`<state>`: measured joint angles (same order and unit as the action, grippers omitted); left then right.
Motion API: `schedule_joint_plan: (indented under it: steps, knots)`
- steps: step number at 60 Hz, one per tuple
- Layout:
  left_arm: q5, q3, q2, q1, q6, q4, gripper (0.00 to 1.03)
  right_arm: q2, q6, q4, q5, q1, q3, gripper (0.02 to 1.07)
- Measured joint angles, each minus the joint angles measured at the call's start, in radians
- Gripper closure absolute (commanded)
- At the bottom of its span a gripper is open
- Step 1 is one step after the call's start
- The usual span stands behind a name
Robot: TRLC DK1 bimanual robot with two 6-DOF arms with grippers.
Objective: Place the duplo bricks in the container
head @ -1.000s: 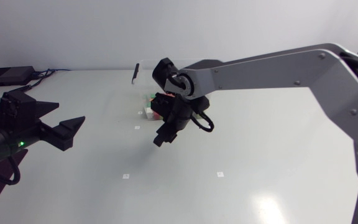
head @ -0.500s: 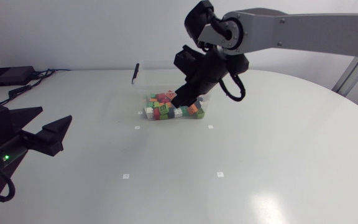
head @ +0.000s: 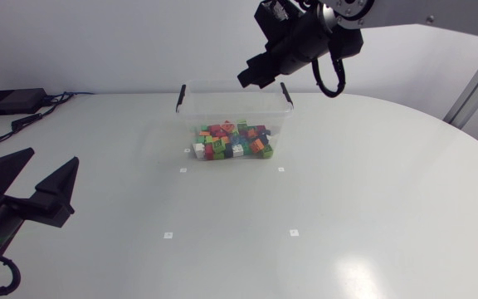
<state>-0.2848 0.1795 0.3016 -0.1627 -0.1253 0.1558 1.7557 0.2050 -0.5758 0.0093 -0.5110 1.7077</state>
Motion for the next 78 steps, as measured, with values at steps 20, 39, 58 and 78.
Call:
schedule_joint_plan:
  steps: [20,39,58,78]
  knots:
    - [0.029,-0.051,-0.164,0.002,0.056,-0.025,0.04,0.074,-0.003,0.218,0.048,0.019,0.007,0.75]
    - [0.06,-0.084,-0.301,0.002,0.104,-0.091,0.04,0.338,-0.004,0.27,0.086,0.023,0.087,0.75]
    - [0.114,-0.088,-0.304,0.002,0.146,-0.106,0.04,0.461,-0.019,0.281,0.113,0.056,0.267,0.31]
    - [0.141,-0.096,-0.305,0.023,0.156,-0.132,0.04,0.421,-0.03,0.296,0.148,0.064,0.206,0.06]
